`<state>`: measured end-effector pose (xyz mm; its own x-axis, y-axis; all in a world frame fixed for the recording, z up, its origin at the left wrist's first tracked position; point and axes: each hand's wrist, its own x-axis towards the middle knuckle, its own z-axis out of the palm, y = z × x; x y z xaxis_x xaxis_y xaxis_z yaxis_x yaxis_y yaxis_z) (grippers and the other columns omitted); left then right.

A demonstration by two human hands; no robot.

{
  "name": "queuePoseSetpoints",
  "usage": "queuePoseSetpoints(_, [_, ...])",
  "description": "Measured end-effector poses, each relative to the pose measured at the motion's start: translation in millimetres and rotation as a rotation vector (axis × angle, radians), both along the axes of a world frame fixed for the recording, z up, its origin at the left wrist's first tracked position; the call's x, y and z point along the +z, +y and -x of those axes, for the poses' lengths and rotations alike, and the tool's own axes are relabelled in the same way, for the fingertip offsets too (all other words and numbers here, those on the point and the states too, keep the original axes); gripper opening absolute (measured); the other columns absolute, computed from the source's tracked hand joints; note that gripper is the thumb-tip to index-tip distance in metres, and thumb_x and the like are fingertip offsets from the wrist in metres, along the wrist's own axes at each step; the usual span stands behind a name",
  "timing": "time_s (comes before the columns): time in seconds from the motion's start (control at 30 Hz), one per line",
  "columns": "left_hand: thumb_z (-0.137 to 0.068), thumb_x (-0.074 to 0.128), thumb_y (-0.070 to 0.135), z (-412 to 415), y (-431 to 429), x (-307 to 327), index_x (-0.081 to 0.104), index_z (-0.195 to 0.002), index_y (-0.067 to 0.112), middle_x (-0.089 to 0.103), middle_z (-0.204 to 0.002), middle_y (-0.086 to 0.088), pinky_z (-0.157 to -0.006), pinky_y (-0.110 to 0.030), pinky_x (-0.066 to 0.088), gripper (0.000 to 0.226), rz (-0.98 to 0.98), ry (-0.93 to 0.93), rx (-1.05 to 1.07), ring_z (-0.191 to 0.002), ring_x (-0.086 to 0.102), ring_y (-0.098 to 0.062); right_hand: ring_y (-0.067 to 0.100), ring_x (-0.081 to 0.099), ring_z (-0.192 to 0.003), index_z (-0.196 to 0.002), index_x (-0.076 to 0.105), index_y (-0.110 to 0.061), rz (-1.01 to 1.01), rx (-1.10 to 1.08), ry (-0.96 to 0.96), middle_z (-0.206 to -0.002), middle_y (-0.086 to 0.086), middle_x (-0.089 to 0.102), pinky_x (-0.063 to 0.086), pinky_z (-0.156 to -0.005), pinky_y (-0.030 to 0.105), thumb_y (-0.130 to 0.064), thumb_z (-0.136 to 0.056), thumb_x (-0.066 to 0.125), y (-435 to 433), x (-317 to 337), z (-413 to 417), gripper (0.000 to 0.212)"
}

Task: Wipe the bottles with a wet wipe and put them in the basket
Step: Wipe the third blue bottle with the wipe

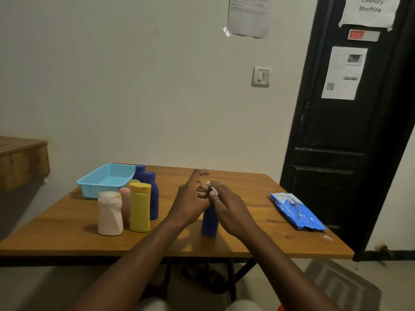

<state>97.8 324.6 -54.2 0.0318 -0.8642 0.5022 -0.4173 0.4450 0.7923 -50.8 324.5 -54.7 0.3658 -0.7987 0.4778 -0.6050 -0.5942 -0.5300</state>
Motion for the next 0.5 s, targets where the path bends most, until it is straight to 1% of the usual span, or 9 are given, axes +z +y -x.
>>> queuePoseSetpoints(0.07, [-0.084, 0.069, -0.009, -2.3, -0.8, -0.4, 0.051, -0.143, 0.028, 0.07, -0.102, 0.005, -0.073, -0.02, 0.059, 0.072, 0.008, -0.022, 0.008, -0.093, 0.072, -0.011, 0.018, 0.036, -0.146, -0.157, 0.034, -0.018, 0.012, -0.013, 0.052, -0.161, 0.002, 0.039, 0.03, -0.121, 0.043, -0.031, -0.11, 0.034, -0.9, 1.0, -10.2, 0.049])
queuePoseSetpoints(0.13, [-0.085, 0.066, -0.01, -5.1, 0.1, -1.3, 0.055, -0.143, 0.027, 0.07, -0.104, 0.01, -0.071, -0.015, 0.057, 0.07, 0.007, -0.028, 0.011, -0.092, 0.07, -0.005, 0.019, 0.033, -0.148, -0.158, 0.032, -0.016, 0.049, -0.038, 0.111, -0.162, 0.003, 0.037, 0.026, -0.123, 0.046, -0.03, -0.11, 0.033, 1.2, 1.7, -12.9, 0.05])
queuePoseSetpoints(0.2, [-0.086, 0.068, -0.007, -6.6, -0.6, -3.5, 0.057, -0.143, 0.024, 0.07, -0.114, 0.008, -0.079, -0.016, 0.059, 0.065, 0.013, -0.033, 0.002, -0.101, 0.069, -0.005, 0.015, 0.029, -0.15, -0.158, 0.033, -0.02, 0.116, -0.032, 0.149, -0.163, 0.0, 0.035, 0.018, -0.126, 0.04, -0.031, -0.11, 0.034, 3.7, -2.7, -5.3, 0.049])
queuePoseSetpoints(0.27, [-0.087, 0.073, 0.001, -5.5, -1.3, -4.1, 0.061, -0.14, 0.02, 0.071, -0.123, 0.003, -0.09, -0.025, 0.06, 0.058, 0.023, -0.015, -0.014, -0.11, 0.069, -0.012, 0.002, 0.025, -0.149, -0.157, 0.035, -0.027, 0.184, -0.025, 0.123, -0.162, -0.007, 0.035, 0.014, -0.124, 0.028, -0.032, -0.11, 0.038, 6.4, -14.6, 9.0, 0.048])
queuePoseSetpoints(0.33, [-0.087, 0.078, 0.011, -1.3, -3.1, -3.0, 0.066, -0.135, 0.018, 0.071, -0.126, 0.002, -0.093, -0.027, 0.058, 0.05, 0.035, -0.02, -0.001, -0.112, 0.068, -0.014, -0.009, 0.028, -0.141, -0.155, 0.039, -0.032, 0.176, -0.05, -0.011, -0.157, -0.013, 0.041, 0.02, -0.118, 0.019, -0.033, -0.109, 0.04, 8.3, -27.5, 21.9, 0.046])
queuePoseSetpoints(0.4, [-0.085, 0.081, 0.017, 2.5, -5.7, -2.3, 0.071, -0.129, 0.019, 0.072, -0.125, 0.004, -0.09, -0.02, 0.055, 0.045, 0.045, -0.032, 0.021, -0.11, 0.068, -0.012, -0.013, 0.042, -0.13, -0.151, 0.044, -0.032, 0.066, -0.059, -0.166, -0.146, -0.015, 0.055, 0.035, -0.107, 0.013, -0.036, -0.109, 0.041, 10.6, -40.7, 23.5, 0.043])
queuePoseSetpoints(0.43, [-0.084, 0.082, 0.019, 4.2, -6.6, -2.1, 0.072, -0.126, 0.02, 0.072, -0.123, 0.005, -0.087, -0.017, 0.054, 0.043, 0.042, -0.034, 0.025, -0.109, 0.068, -0.011, -0.012, 0.051, -0.123, -0.149, 0.046, -0.033, 0.007, -0.057, -0.218, -0.137, -0.016, 0.061, 0.042, -0.099, 0.014, -0.039, -0.109, 0.04, 13.1, -48.9, 20.3, 0.041])
queuePoseSetpoints(0.47, [-0.084, 0.083, 0.02, 4.8, -7.3, -2.4, 0.073, -0.124, 0.021, 0.072, -0.121, 0.006, -0.085, -0.015, 0.053, 0.042, 0.037, -0.034, 0.029, -0.107, 0.068, -0.009, -0.008, 0.056, -0.117, -0.147, 0.047, -0.034, -0.042, -0.052, -0.244, -0.131, -0.016, 0.064, 0.048, -0.095, 0.019, -0.044, -0.108, 0.037, 16.0, -58.4, 15.4, 0.041])
queuePoseSetpoints(0.5, [-0.083, 0.083, 0.021, 4.6, -7.4, -3.1, 0.073, -0.123, 0.022, 0.072, -0.12, 0.007, -0.085, -0.016, 0.054, 0.041, 0.034, -0.034, 0.034, -0.106, 0.068, -0.009, -0.004, 0.056, -0.117, -0.149, 0.043, -0.033, -0.09, -0.055, -0.241, -0.132, -0.014, 0.063, 0.05, -0.097, 0.027, -0.051, -0.106, 0.034, 19.9, -67.4, 9.5, 0.048])
